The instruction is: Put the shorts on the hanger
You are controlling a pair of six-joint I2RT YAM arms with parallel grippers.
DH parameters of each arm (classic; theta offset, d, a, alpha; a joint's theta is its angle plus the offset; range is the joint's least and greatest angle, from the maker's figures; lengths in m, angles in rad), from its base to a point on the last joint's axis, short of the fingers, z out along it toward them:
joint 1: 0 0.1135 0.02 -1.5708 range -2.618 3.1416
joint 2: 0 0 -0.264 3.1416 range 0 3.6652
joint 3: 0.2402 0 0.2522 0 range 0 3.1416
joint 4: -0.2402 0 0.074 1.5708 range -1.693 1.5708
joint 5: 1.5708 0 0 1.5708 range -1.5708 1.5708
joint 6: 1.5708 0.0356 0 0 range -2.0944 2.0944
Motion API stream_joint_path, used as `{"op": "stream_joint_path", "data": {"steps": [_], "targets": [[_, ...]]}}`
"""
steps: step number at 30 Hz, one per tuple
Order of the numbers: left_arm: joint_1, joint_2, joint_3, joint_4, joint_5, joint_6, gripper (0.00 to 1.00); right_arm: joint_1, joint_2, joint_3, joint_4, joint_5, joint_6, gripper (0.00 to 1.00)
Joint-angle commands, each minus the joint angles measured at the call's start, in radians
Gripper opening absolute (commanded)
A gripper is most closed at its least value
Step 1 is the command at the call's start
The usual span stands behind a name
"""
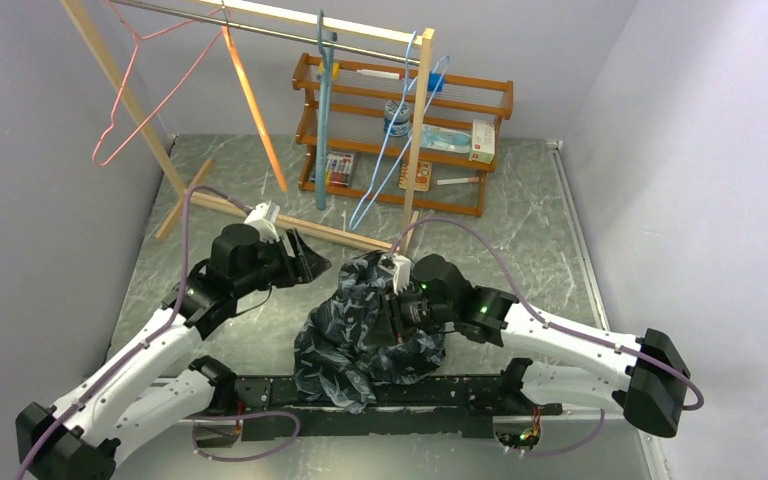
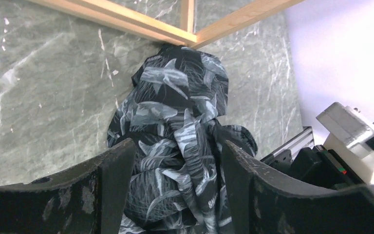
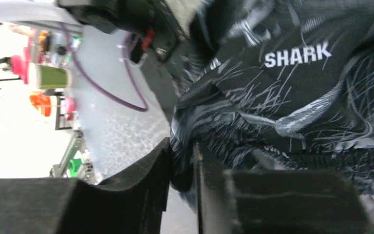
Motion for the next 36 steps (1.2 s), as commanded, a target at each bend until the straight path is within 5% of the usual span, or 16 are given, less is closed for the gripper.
{"op": "stream_joint_path", "data": {"steps": [1,9,15,17,22,23,29,36], "targets": [[-0.005,0.053,-0.015,-0.002,0.036,0.024,0.72,0.009,-0.014,-0.014,-0.157,0.114,-0.029,0.33],[-0.031,0.243,0.000,0.136,0.275,0.031,0.90,0.003,-0.058,0.123,-0.432,0.625,0.039,0.63],[-0.125,0.315,0.012,0.180,0.220,0.011,0.90,-0.070,-0.063,0.100,-0.413,0.701,0.055,0.68],[-0.144,0.346,-0.002,0.215,0.200,0.001,0.78,-0.136,-0.083,0.066,-0.381,0.657,0.048,0.68],[-0.147,0.410,0.011,0.201,0.197,0.011,0.14,-0.253,-0.105,-0.006,-0.345,0.529,0.048,0.66],[-0.147,0.404,0.032,0.155,0.160,0.021,0.08,-0.257,-0.103,-0.013,-0.348,0.521,0.053,0.66],[-0.146,0.257,0.131,-0.013,-0.069,0.061,0.07,-0.258,-0.107,-0.080,-0.257,0.483,0.065,0.67],[-0.146,0.164,0.124,-0.007,-0.095,0.023,0.07,-0.283,-0.044,-0.092,-0.152,0.468,0.083,0.66]]}}
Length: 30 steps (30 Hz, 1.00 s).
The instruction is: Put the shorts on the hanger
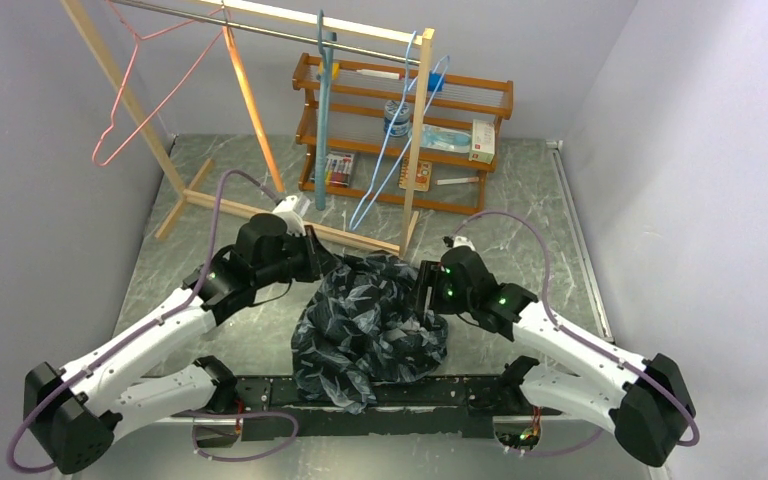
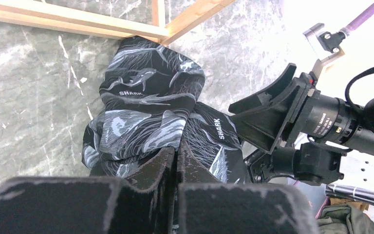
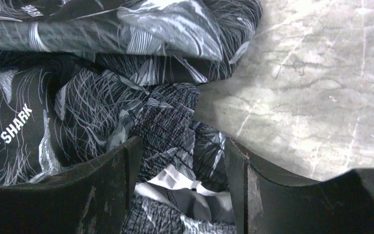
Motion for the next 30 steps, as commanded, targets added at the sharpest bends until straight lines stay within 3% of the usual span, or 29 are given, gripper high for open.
{"op": "stream_joint_path", "data": {"steps": [1,6,12,16,18,22,26,30], "targets": [[-0.003,-0.024,0.013,-0.044,-0.059,-0.015,0.07,-0.014,0.041,-0.010,0.126,-0.036,0.017,0.66],[-0.002,-0.070,0.016,-0.072,-0.110,-0.005,0.07,-0.052,0.061,-0.066,0.308,-0.072,0.016,0.65],[-0.003,-0.083,0.023,-0.101,-0.121,0.006,0.07,-0.111,0.214,-0.065,0.451,-0.053,-0.011,0.66],[-0.003,-0.082,0.023,-0.105,-0.124,0.010,0.07,-0.149,0.329,-0.054,0.559,-0.125,-0.039,0.64],[-0.002,-0.081,0.034,-0.108,-0.123,0.015,0.07,-0.152,0.373,-0.036,0.589,-0.190,-0.062,0.51],[-0.002,-0.081,0.099,-0.145,-0.145,0.037,0.07,-0.152,0.268,0.032,0.500,-0.227,-0.118,0.00],[-0.002,-0.089,0.265,-0.226,-0.174,0.096,0.07,-0.152,0.023,0.223,0.204,-0.135,-0.174,0.00],[-0.002,-0.085,0.452,-0.254,-0.136,0.156,0.07,-0.151,-0.159,0.426,0.021,-0.065,-0.194,0.00]]}}
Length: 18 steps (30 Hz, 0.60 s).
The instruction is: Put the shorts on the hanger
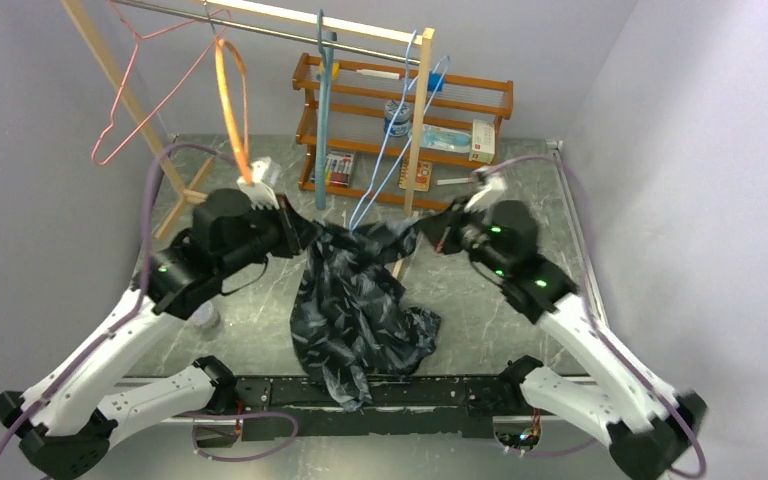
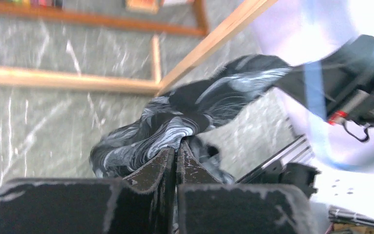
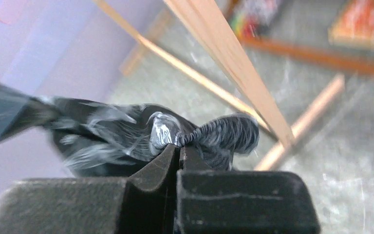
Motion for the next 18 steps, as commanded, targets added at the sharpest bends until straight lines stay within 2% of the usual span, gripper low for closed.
{"op": "stream_joint_path", "data": {"steps": [1,7,18], "targets": [[-0.002,-0.015,0.213,-0.013,-0.001,0.090,0.07,-0.003,-0.177,0.206,-0.216,0.085,-0.057,0.00],[0.000,-0.007,0.304,-0.039,-0.008,0.102,0.07,-0.003,-0.188,0.253,-0.289,0.109,-0.051,0.00],[-0.001,-0.062,0.117,-0.053,-0.049,0.087,0.07,-0.003,-0.209,0.198,-0.322,0.115,-0.032,0.00]]}}
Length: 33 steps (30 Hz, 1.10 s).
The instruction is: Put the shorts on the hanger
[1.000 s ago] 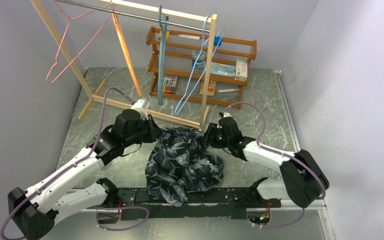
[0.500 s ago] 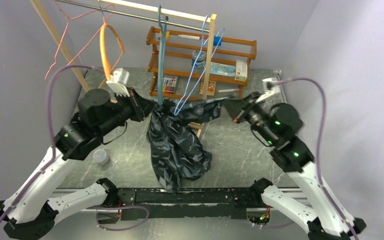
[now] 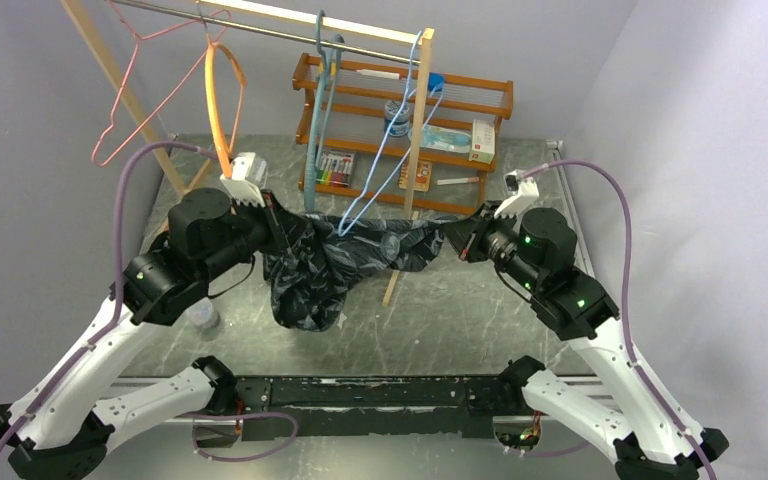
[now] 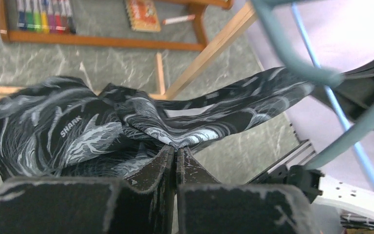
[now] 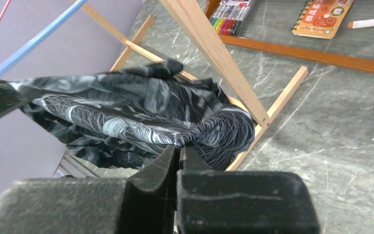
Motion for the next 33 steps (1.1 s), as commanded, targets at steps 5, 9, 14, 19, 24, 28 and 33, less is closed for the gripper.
{"op": "stream_joint_path", "data": {"steps": [5,9,14,19,24,28,33], "targets": [[-0.001,-0.037,-0.065,-0.028,0.013,0.026,0.07,-0.004,-0.041,-0.007,-0.070,0.019,-0.006,0.00],[-0.001,-0.052,-0.130,0.024,0.203,0.040,0.07,-0.004,-0.068,-0.007,-0.200,0.145,0.064,0.00],[-0.001,-0.032,-0.270,0.123,0.441,0.008,0.14,-0.004,-0.107,-0.011,-0.340,0.310,0.157,0.00],[-0.001,-0.015,-0.357,0.187,0.507,-0.023,0.43,-0.004,-0.143,-0.004,-0.412,0.463,0.227,0.00],[-0.001,-0.003,-0.344,0.086,0.356,-0.020,0.56,-0.004,-0.178,-0.024,-0.414,0.488,0.244,0.00],[0.000,0.014,-0.353,0.027,0.241,-0.025,0.65,-0.004,-0.151,-0.049,-0.328,0.411,0.221,0.00],[-0.001,0.040,-0.397,0.036,0.308,-0.045,0.68,-0.004,-0.101,0.034,-0.283,0.359,0.225,0.00]]}}
